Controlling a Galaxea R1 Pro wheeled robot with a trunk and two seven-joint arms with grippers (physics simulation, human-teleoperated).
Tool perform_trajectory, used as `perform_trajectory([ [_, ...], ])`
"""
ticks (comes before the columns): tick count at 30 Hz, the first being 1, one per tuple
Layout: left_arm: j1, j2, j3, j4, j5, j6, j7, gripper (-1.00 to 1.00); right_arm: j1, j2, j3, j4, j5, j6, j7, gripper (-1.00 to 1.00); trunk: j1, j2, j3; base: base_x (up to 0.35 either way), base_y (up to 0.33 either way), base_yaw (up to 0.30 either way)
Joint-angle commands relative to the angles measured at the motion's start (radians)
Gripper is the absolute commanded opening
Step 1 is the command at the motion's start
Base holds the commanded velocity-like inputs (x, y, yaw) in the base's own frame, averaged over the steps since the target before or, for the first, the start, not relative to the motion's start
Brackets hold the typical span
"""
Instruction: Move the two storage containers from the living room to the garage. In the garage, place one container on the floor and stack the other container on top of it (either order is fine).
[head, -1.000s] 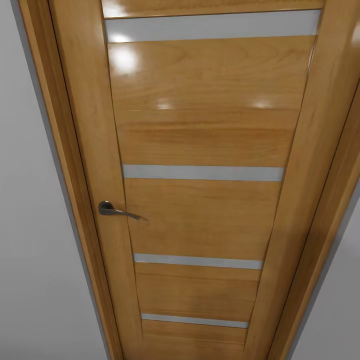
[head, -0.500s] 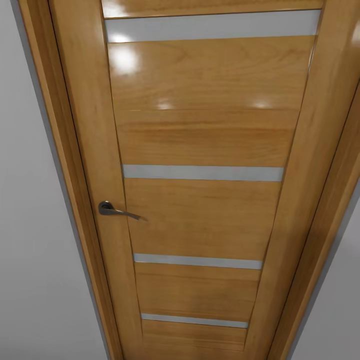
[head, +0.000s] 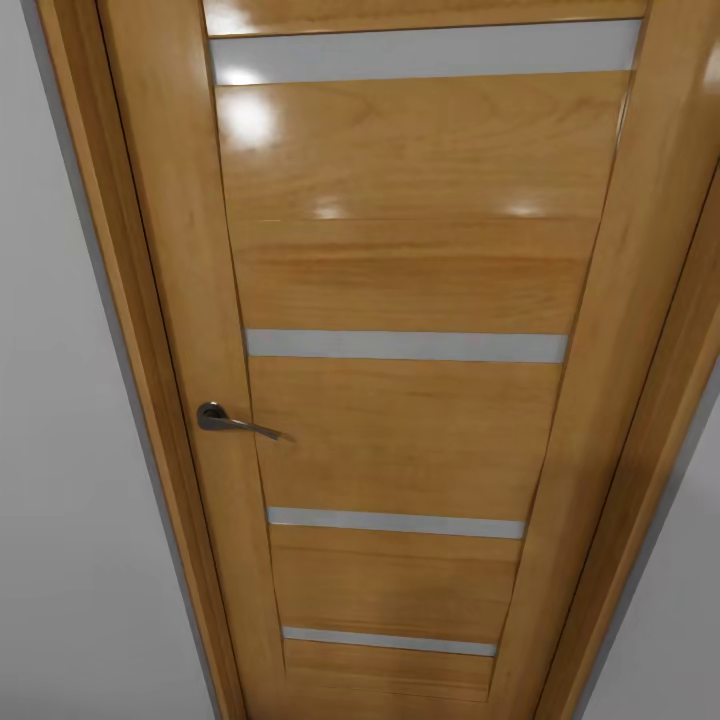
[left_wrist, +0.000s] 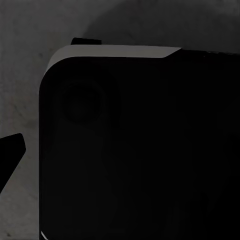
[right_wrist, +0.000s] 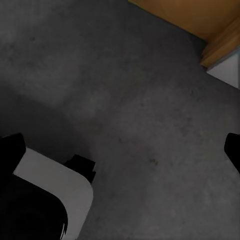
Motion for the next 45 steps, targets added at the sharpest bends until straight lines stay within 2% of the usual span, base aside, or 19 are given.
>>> perform_trajectory([
  [1, 0.0, 0.0, 0.0, 0.0, 0.008, -0.003, 0.0, 1.0, 0.0, -0.002, 0.005, -0.021, -0.011, -0.001, 0.001, 1.0, 0.0, -0.001, -0.001, 0.0, 0.0, 0.0],
  [6, 0.0, 0.0, 0.0, 0.0, 0.008, -0.003, 0.0, 1.0, 0.0, -0.004, 0.005, -0.149, -0.011, 0.059, -0.004, 1.0, 0.0, -0.001, -0.001, 0.0, 0.0, 0.0],
  [14, 0.0, 0.0, 0.0, 0.0, 0.008, -0.002, 0.0, 1.0, -0.003, -0.003, 0.003, -0.502, -0.011, 0.276, -0.028, 1.0, 0.0, -0.001, -0.001, 0.0, 0.0, 0.0],
  [17, 0.0, 0.0, 0.0, 0.0, 0.008, -0.002, 0.0, 1.0, -0.008, -0.001, 0.002, -0.596, -0.012, 0.335, -0.046, 1.0, 0.0, -0.001, -0.001, 0.0, 0.0, 0.0],
  [20, 0.0, 0.001, 0.0, 0.0, 0.008, -0.002, 0.0, 1.0, -0.044, 0.007, 0.001, -0.648, -0.012, 0.379, -0.053, 1.0, 0.0, -0.001, -0.001, 0.0, 0.0, 0.0],
  [24, 0.0, 0.001, 0.0, 0.0, 0.008, -0.002, 0.001, 1.0, -0.082, 0.015, 0.001, -0.667, -0.012, 0.407, -0.056, 1.0, 0.0, -0.001, -0.001, 0.0, 0.0, 0.0],
  [29, 0.0, 0.001, 0.0, 0.0, 0.008, -0.002, 0.0, 1.0, -0.1, 0.03, 0.002, -0.72, -0.012, 0.428, -0.072, 1.0, 0.0, -0.001, -0.001, 0.0, 0.0, 0.0],
  [36, 0.0, 0.002, 0.0, 0.0, 0.008, -0.002, 0.001, 1.0, -0.104, 0.038, 0.002, -0.892, -0.012, 0.493, -0.16, 1.0, 0.0, -0.001, -0.001, 0.0, 0.0, 0.0],
  [39, 0.0, 0.003, 0.0, 0.0, 0.009, -0.002, 0.001, 1.0, -0.104, 0.04, 0.002, -1.001, -0.011, 0.538, -0.216, 1.0, 0.0, -0.001, -0.001, 0.0, 0.0, 0.0],
  [43, 0.0, 0.003, -0.001, 0.0, 0.009, -0.002, 0.001, 1.0, -0.105, 0.042, 0.002, -1.054, -0.008, 0.548, -0.28, 1.0, 0.0, -0.001, -0.001, 0.0, 0.0, 0.0],
  [44, 0.0, 0.003, -0.001, 0.0, 0.009, -0.002, 0.001, 1.0, -0.108, 0.048, 0.002, -1.063, -0.006, 0.549, -0.305, 1.0, 0.0, -0.001, -0.001, 0.0, 0.0, 0.0],
  [45, 0.0, 0.003, -0.001, 0.0, 0.009, -0.002, 0.001, 1.0, -0.122, 0.064, 0.003, -1.071, -0.004, 0.551, -0.336, 1.0, 0.0, -0.001, -0.001, 0.0, 0.0, 0.0],
])
